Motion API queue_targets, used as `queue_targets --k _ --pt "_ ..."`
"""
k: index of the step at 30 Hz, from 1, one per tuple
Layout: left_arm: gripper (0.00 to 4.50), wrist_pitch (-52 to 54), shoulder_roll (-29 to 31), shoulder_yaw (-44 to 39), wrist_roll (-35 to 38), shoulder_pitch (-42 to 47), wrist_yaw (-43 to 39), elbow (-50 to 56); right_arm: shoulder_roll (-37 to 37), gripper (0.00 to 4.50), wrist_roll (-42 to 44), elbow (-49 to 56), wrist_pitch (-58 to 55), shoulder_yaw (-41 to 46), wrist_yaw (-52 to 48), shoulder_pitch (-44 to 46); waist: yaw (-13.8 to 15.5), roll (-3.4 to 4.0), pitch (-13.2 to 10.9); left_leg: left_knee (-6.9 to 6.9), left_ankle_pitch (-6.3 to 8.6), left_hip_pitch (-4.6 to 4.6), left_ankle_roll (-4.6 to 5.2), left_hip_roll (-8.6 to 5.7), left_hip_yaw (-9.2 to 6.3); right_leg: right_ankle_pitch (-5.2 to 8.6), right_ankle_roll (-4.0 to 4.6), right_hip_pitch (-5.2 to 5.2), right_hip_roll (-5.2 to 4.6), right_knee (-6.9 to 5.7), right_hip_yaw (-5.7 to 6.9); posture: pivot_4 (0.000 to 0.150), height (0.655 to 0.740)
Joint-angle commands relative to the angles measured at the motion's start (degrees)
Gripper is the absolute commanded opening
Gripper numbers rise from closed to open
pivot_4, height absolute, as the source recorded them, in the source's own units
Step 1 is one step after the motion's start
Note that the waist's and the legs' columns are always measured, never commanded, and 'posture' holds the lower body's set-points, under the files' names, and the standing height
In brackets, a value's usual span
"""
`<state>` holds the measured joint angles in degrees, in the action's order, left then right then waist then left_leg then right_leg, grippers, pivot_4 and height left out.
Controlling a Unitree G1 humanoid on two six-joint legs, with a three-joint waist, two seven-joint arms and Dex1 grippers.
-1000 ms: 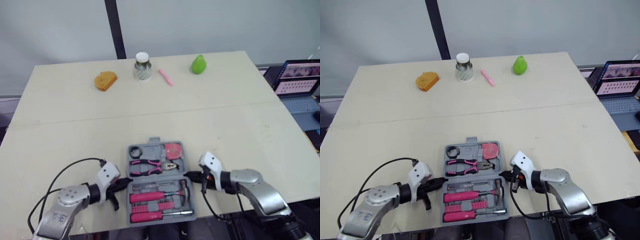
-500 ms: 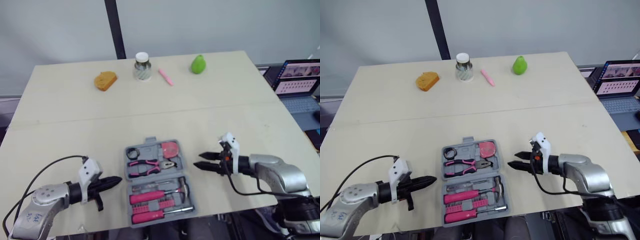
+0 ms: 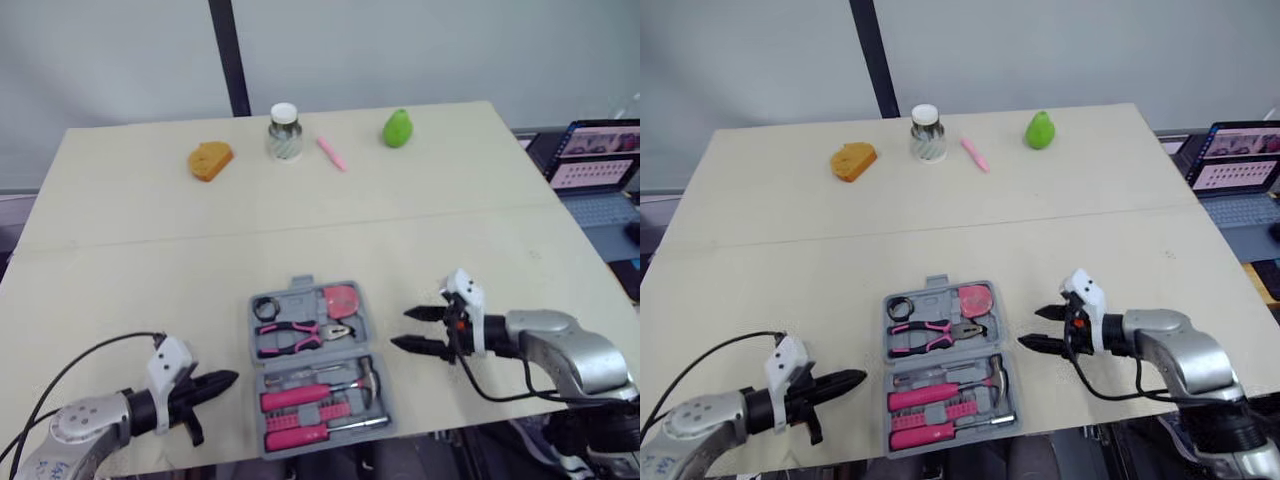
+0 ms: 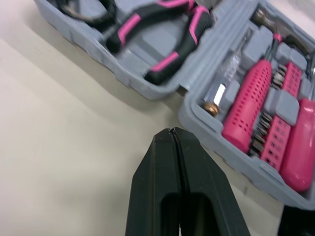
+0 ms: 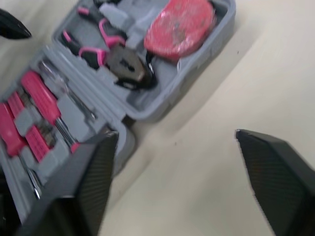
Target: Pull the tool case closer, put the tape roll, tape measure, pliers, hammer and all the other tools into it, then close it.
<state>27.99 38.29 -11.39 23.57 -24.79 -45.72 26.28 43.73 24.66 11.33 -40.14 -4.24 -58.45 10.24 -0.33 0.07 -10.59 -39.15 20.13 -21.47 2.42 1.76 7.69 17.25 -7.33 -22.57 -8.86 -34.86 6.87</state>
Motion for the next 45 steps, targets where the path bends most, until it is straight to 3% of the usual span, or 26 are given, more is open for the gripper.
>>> queue_targets --k 1,5,9,13,18,22,28,35,45 --pt "0.0 -0.56 -0.22 0.55 -0.4 -1.63 0.72 2.79 1.48 2.08 -1.36 3.47 3.16 -0.37 -0.74 -0.8 0.09 0.0 0.0 0.0 0.0 0.03 -0.01 0.01 0.0 0.0 0.0 -0.01 0.0 0.1 -0.02 0.15 0.74" --pt "0.0 -0.35 -0.45 2.26 -0.96 -1.99 1.83 3.85 1.06 0.05 -2.82 4.92 4.47 -2.03 -0.14 -1.91 0.16 -0.02 0.01 0.0 0.0 0.11 -0.09 0.04 0.0 0.01 0.03 -0.02 -0.05 0.06 -0.09 0.15 0.74" --pt "0.0 0.43 -1.02 2.43 0.68 -2.97 2.2 6.88 0.23 0.05 -2.56 5.35 4.1 -1.75 0.99 -1.93 0.2 -0.02 0.01 0.0 0.07 0.12 -0.1 0.01 0.0 0.02 0.05 -0.03 -0.37 0.05 -0.11 0.15 0.74" --pt "0.0 1.88 -0.65 2.41 3.49 -4.6 0.76 9.96 -4.77 0.05 6.7 3.45 -6.68 4.46 4.38 2.5 -0.05 -0.07 0.03 0.0 0.1 0.11 -0.05 0.0 0.02 0.02 0.05 -0.02 -0.52 0.07 -0.04 0.15 0.74" --pt "0.0 2.87 1.22 2.86 4.42 -4.19 -0.46 11.22 -3.4 0.05 10.88 -0.72 -14.62 6.29 2.92 6.28 0.36 -0.04 0.03 0.0 0.09 0.11 -0.04 -0.02 0.0 0.03 0.07 -0.04 -0.56 0.05 -0.01 0.15 0.74" --pt "0.0 3.88 2.84 6.64 3.22 -2.94 -1.32 11.62 -6.64 1.33 11.95 -7.51 -18.99 5.93 5.63 12.66 0.06 -0.04 0.04 0.0 0.11 0.09 0.0 -0.04 0.01 0.02 0.07 -0.03 -0.59 0.07 -0.01 0.15 0.74" --pt "0.0 1.72 4.49 14.56 -2.77 -1.56 -1.27 7.69 -10.45 4.34 9.31 -16.87 -21.77 2.24 7.53 19.39 -0.19 -0.02 0.04 0.0 0.11 0.06 -0.01 -0.01 0.2 0.03 0.07 -0.19 -0.19 -0.15 -0.01 0.15 0.74" --pt "0.0 -2.55 6.36 21.07 -10.06 0.71 -1.28 1.74 -17.09 4.43 5.09 -29.75 -20.57 -0.17 10.55 26.51 -0.57 0.07 0.12 0.0 0.1 0.08 0.01 0.02 0.36 0.02 0.06 -0.23 -0.15 -0.27 -0.09 0.15 0.74" --pt "0.0 -5.63 6.07 21.79 -10.78 0.56 -0.91 -0.6 -23.53 4.43 5.4 -37.01 -20.48 -0.4 6.88 30.46 -1.5 0.23 0.36 0.0 0.1 0.29 0.02 0.03 0.54 0.02 0.06 -0.22 -0.25 -0.5 -0.18 0.15 0.74"
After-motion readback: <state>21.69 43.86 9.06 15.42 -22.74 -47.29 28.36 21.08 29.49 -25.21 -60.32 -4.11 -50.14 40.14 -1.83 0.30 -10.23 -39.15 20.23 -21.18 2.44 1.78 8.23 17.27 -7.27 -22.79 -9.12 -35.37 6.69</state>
